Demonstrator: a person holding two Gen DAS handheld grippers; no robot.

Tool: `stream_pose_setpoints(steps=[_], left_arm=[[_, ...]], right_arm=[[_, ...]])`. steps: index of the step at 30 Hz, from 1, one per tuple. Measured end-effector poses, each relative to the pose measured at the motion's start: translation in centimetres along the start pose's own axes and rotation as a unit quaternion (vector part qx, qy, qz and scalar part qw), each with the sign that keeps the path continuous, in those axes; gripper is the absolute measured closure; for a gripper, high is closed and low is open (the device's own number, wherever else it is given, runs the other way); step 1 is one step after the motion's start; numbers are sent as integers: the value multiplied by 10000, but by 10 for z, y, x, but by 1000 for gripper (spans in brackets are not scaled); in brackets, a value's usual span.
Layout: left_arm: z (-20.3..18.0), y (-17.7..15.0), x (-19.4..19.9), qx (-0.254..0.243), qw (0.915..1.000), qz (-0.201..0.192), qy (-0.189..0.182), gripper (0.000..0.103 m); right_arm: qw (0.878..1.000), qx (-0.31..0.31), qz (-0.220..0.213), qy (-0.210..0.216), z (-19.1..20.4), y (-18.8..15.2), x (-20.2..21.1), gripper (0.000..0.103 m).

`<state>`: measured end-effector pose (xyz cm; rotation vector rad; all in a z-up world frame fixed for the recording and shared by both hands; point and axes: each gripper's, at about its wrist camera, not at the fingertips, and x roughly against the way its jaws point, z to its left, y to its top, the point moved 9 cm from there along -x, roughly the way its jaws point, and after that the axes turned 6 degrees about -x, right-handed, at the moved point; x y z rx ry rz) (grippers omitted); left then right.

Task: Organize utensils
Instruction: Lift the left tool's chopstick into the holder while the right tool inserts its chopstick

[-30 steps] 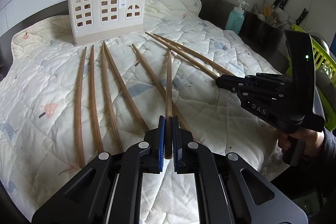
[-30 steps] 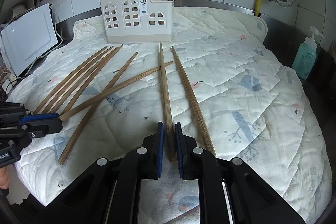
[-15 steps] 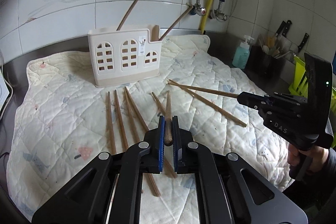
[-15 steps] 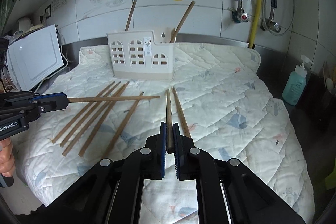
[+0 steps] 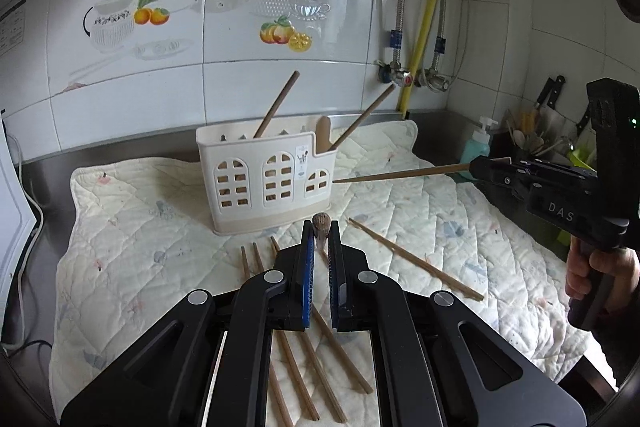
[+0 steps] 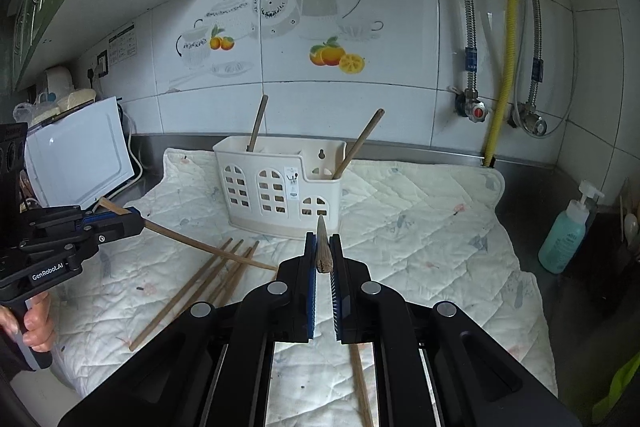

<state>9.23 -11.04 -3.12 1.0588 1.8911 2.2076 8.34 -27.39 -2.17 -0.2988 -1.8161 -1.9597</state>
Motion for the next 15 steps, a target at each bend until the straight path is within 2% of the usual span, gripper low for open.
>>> stream_pose_setpoints(steps=[10, 15], left_arm=[[16, 33, 9, 173, 9993, -326, -70, 98], [28, 63, 18, 144, 9981, -603, 69, 98]], right_arm=[[9997, 145, -49, 182, 9, 30, 2, 97], [9991, 340, -95, 214, 18, 53, 3, 97]])
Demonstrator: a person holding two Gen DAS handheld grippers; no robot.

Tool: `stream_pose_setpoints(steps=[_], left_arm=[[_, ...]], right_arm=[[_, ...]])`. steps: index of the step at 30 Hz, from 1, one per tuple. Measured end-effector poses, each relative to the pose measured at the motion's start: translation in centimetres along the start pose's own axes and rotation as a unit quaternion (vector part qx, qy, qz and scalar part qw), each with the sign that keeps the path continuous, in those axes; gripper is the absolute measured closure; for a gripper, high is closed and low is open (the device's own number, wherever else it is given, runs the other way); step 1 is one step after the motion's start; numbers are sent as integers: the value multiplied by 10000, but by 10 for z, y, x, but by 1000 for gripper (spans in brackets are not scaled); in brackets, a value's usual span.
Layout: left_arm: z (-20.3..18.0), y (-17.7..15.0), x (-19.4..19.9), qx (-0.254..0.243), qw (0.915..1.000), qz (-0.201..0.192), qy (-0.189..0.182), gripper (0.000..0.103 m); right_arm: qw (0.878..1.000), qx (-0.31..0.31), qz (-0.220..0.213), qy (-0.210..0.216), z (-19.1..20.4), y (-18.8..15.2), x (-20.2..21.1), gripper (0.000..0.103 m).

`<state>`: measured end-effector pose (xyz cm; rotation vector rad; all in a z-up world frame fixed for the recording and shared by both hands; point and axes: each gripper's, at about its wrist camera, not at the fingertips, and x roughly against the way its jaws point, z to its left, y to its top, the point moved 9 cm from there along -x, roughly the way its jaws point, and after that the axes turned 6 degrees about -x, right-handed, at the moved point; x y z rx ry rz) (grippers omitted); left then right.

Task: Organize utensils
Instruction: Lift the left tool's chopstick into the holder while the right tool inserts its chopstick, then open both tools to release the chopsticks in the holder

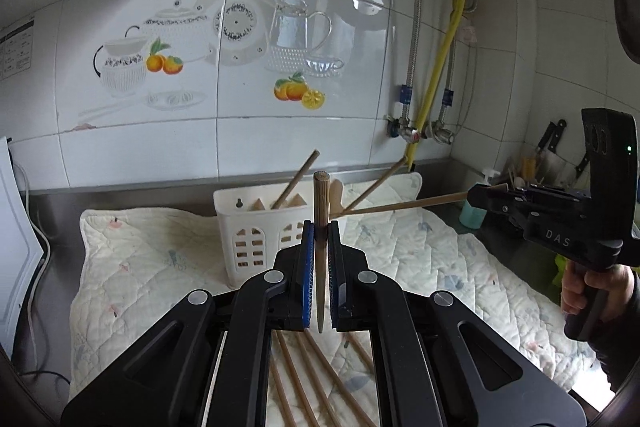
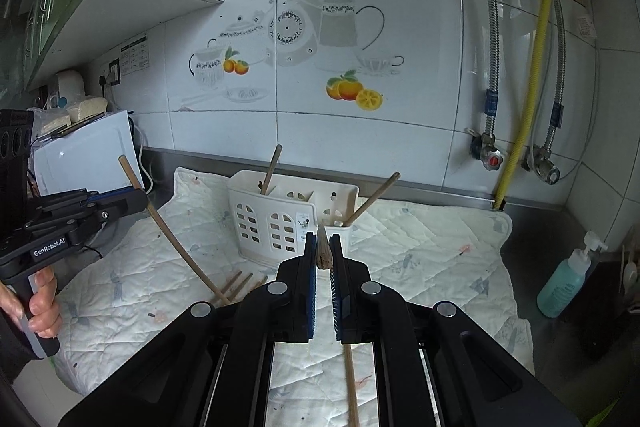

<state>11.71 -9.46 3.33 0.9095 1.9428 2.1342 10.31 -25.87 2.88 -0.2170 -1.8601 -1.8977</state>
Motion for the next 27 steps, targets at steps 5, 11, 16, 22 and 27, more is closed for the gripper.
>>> stream_pose_setpoints(steps=[5, 11, 16, 22, 27], left_arm=[[12, 45, 8, -234, 9985, -424, 272, 98], [26, 99, 7, -433, 9937, -867, 568, 98], [42, 123, -14, -470, 9910, -945, 827, 98], [61, 122, -53, -394, 9920, -607, 1036, 98], [76, 110, -76, -258, 9934, -315, 1076, 98]], right_arm=[[9999, 117, 21, 7, -2, 28, -2, 97], [9980, 21, 624, 67, -16, 42, -24, 97], [9945, 47, 1044, 105, -21, 51, -48, 97], [9869, 4, 1601, 191, -24, 59, -78, 96], [9791, -111, 2004, 321, -26, 64, -102, 96]])
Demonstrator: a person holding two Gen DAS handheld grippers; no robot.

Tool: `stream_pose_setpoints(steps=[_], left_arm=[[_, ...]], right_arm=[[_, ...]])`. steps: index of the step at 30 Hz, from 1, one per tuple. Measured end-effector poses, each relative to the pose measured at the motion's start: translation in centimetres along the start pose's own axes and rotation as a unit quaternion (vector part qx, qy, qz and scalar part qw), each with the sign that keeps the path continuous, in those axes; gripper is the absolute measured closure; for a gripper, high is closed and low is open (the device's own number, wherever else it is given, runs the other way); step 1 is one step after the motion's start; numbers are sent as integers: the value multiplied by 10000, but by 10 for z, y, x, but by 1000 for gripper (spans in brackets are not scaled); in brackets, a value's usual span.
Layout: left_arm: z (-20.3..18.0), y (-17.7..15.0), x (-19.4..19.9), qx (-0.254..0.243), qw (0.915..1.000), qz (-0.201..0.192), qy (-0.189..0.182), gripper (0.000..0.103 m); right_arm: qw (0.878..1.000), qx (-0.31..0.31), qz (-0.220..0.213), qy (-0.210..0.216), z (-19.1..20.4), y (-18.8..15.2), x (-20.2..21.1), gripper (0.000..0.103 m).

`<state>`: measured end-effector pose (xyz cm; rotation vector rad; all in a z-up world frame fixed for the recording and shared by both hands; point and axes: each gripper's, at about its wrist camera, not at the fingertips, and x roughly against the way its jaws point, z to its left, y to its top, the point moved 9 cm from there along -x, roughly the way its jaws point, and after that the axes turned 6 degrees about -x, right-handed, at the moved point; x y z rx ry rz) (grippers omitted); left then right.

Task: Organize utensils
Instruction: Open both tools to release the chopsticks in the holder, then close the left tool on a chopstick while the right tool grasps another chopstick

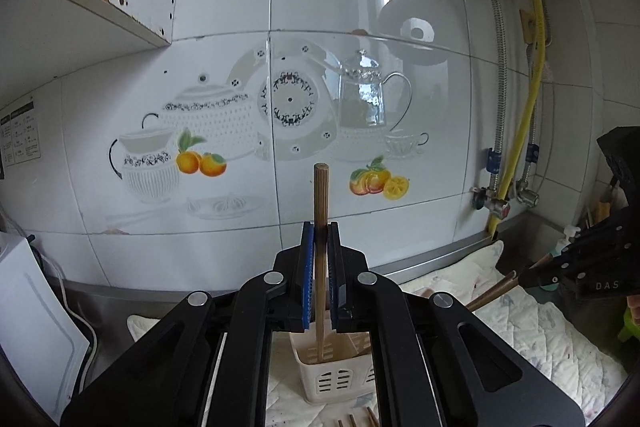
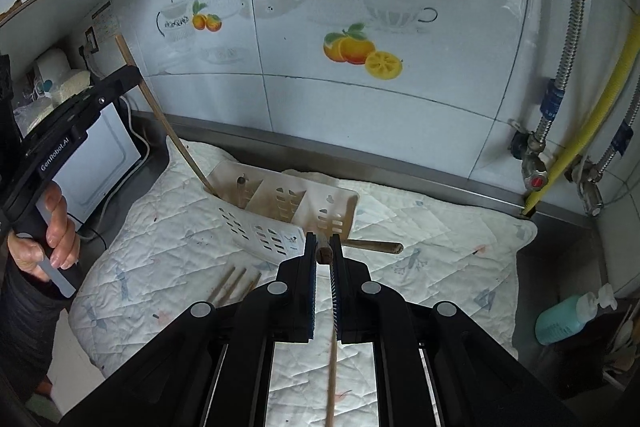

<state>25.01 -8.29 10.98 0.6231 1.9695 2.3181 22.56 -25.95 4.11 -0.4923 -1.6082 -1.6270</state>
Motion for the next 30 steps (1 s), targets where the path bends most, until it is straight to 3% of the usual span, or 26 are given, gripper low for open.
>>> stream_pose_setpoints(steps=[5, 8, 10, 15, 19, 22, 30], left_arm=[[8, -14, -20, 202, 9993, 296, -54, 98], [10, -19, -25, 281, 9988, 398, -89, 98], [11, -21, -23, 257, 9989, 394, -46, 95], [10, -24, -8, 245, 9989, 381, -91, 94], [9, -32, 16, 164, 9992, 342, -83, 84], [6, -46, 35, 78, 9993, 376, -18, 69], [-7, -114, 71, 185, 9964, 819, -94, 64]], right_arm=[[10000, -35, -20, 31, 3, 11, -13, 96], [9998, -39, -187, 109, 6, 15, -11, 93], [9993, 10, -356, 68, 7, 16, -4, 83], [9966, 18, -825, -43, 6, 1, 21, 81], [9942, 33, -1069, -111, 7, -36, 36, 81], [9936, 23, -1106, -215, 6, -74, 35, 81], [9963, -314, -710, -373, -12, -177, -1, 81]])
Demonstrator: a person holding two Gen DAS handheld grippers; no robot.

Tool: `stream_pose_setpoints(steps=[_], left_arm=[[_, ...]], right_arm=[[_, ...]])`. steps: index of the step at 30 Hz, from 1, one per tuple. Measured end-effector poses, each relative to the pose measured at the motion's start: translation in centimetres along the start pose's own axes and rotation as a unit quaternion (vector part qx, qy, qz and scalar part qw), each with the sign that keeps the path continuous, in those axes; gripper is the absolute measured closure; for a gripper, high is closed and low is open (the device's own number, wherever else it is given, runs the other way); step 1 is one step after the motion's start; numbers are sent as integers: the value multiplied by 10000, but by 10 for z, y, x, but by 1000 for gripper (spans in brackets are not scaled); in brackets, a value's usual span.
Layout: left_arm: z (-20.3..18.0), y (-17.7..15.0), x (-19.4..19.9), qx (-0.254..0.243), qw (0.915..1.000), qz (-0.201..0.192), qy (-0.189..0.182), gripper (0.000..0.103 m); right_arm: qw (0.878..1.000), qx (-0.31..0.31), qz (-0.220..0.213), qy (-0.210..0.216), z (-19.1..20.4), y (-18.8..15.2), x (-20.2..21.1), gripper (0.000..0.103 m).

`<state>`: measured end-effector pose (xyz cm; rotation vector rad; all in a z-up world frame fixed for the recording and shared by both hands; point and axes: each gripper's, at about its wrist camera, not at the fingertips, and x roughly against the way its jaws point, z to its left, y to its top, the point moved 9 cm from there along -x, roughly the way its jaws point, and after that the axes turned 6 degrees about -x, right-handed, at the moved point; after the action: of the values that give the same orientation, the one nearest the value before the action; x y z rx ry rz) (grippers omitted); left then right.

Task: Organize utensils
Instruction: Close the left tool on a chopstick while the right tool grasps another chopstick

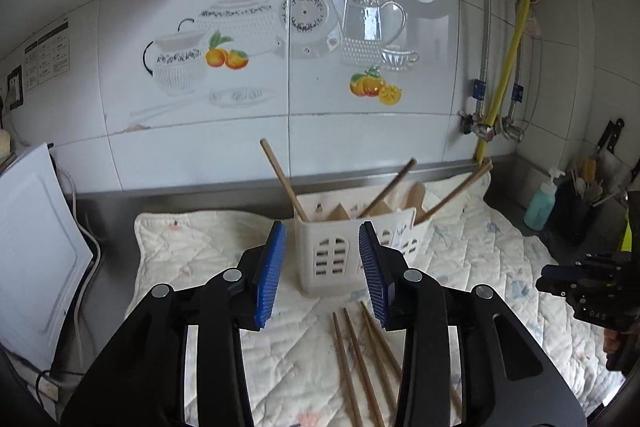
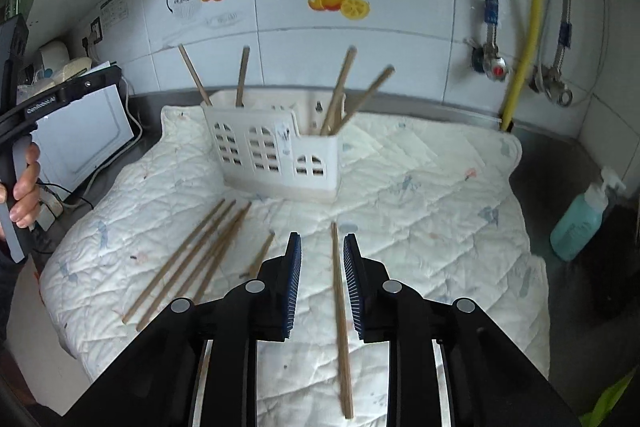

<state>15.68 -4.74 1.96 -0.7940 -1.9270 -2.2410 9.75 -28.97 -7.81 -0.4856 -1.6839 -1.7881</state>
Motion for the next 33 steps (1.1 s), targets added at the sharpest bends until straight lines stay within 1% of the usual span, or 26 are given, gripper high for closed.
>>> stream_pose_setpoints(steps=[2, 7, 10, 13, 15, 18, 22, 24, 26, 27, 28, 30, 32, 33], left_arm=[[-5, -23, 1, -62, 9998, 176, 18, 63], [-14, -80, 0, 77, 9976, 681, -123, 63], [-19, -109, 0, 128, 9954, 927, -209, 63], [-22, -130, 3, 93, 9944, 1034, -171, 63], [-27, -143, 2, 87, 9926, 1175, -281, 63], [-33, -161, 0, -3, 9905, 1336, -331, 64], [-41, -179, -5, 64, 9869, 1536, -484, 64], [-48, -188, -7, 41, 9848, 1631, -596, 68], [-53, -196, -10, 8, 9829, 1731, -623, 70], [-54, -200, -13, 22, 9818, 1787, -647, 76], [-55, -204, -15, 47, 9804, 1854, -667, 78], [-56, -209, -18, 104, 9792, 1912, -676, 79], [-57, -213, -20, 117, 9782, 1950, -708, 84], [-57, -215, -20, 109, 9779, 1965, -703, 84]], right_arm=[[9999, -63, 74, -101, -5, -23, -6, 81], [9991, -186, 259, -284, -15, -66, -22, 81], [9984, -281, 315, -367, -22, -84, -28, 81], [9979, -330, 367, -418, -27, -97, -31, 81], [9974, -328, 424, -478, -30, -103, -33, 81], [9971, -363, 466, -479, -33, -109, -35, 82], [9969, -367, 479, -498, -34, -113, -36, 85], [9969, -342, 474, -520, -32, -116, -36, 85], [9969, -309, 485, -532, -31, -117, -37, 86], [9968, -276, 480, -571, -30, -118, -38, 88], [9968, -238, 474, -605, -29, -119, -38, 88], [9967, -197, 449, -644, -29, -119, -38, 88], [9967, -185, 442, -654, -28, -119, -39, 88], [9967, -184, 439, -659, -28, -120, -39, 89]])
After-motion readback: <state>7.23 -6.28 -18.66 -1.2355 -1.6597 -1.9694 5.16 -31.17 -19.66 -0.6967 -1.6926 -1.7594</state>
